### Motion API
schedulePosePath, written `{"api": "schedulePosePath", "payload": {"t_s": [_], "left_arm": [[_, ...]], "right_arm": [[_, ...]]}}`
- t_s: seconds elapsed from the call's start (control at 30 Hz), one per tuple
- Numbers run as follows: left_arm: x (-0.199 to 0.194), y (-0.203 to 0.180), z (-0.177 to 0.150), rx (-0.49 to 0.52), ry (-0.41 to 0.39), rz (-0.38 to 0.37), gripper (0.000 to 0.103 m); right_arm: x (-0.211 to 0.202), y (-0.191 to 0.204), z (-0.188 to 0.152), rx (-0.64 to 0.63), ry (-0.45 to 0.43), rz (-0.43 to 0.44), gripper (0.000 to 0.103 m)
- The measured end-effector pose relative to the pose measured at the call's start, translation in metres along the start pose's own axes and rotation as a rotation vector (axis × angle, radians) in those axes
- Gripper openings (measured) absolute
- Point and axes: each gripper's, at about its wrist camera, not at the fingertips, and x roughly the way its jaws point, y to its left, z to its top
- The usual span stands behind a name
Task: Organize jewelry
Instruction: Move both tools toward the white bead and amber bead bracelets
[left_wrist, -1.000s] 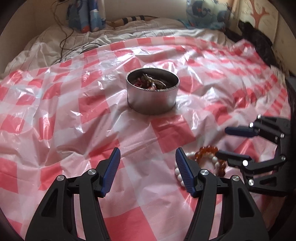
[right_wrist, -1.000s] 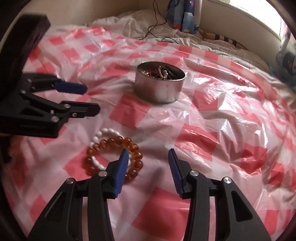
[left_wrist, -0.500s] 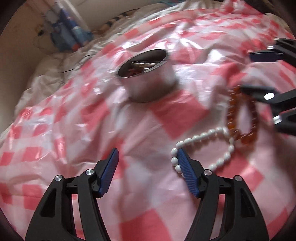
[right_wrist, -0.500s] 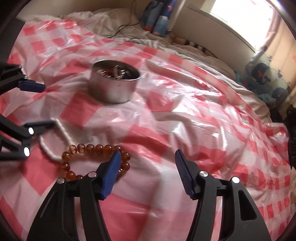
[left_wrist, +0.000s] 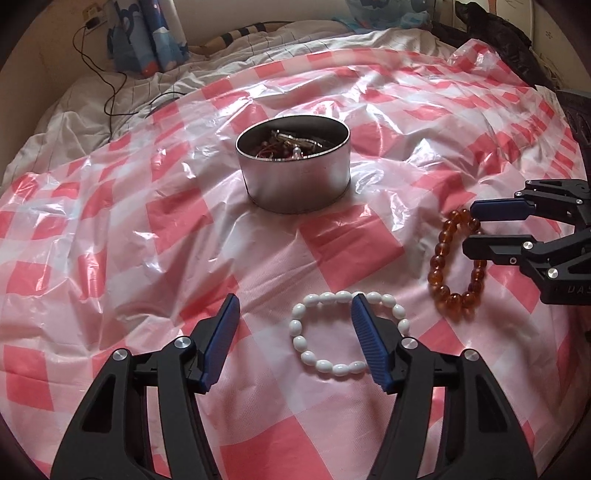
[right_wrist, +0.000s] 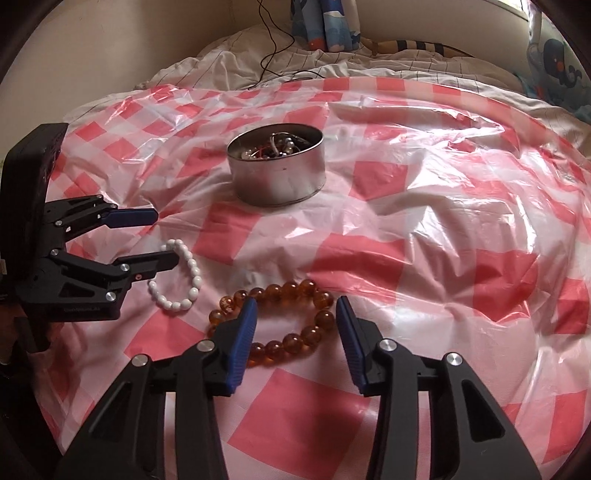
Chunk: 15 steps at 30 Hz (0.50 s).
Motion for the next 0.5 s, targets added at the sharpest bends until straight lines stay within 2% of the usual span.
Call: {"api": "schedulePosePath", "payload": {"t_s": [0.17, 0.2, 0.33, 0.37, 0.5], "left_arm": [[0.006, 0.009, -0.001, -0.065, 0.016, -0.061, 0.042], [0.008, 0.011, -0.001, -0.083, 0.019, -0.08, 0.036], [0.008, 0.019, -0.001, -0.125, 0.014, -0.12, 0.022], [0.008, 0.018, -0.001, -0.118, 0.015, -0.116, 0.021], [0.008, 0.015, -0.002, -0.09, 0.015, -0.077, 0.02]], "right_arm": [[0.007, 0.003, -0.003, -0.021, 0.01, -0.041, 0.042], [0.008, 0.002, -0.003, -0.013, 0.014, -0.043, 0.041], [0.008, -0.004, -0.004, 0.003, 0.019, -0.067, 0.022], [0.007, -0.005, -0.004, 0.006, 0.019, -0.068, 0.017], [0.009, -0.004, -0.004, -0.007, 0.03, -0.078, 0.017]]}}
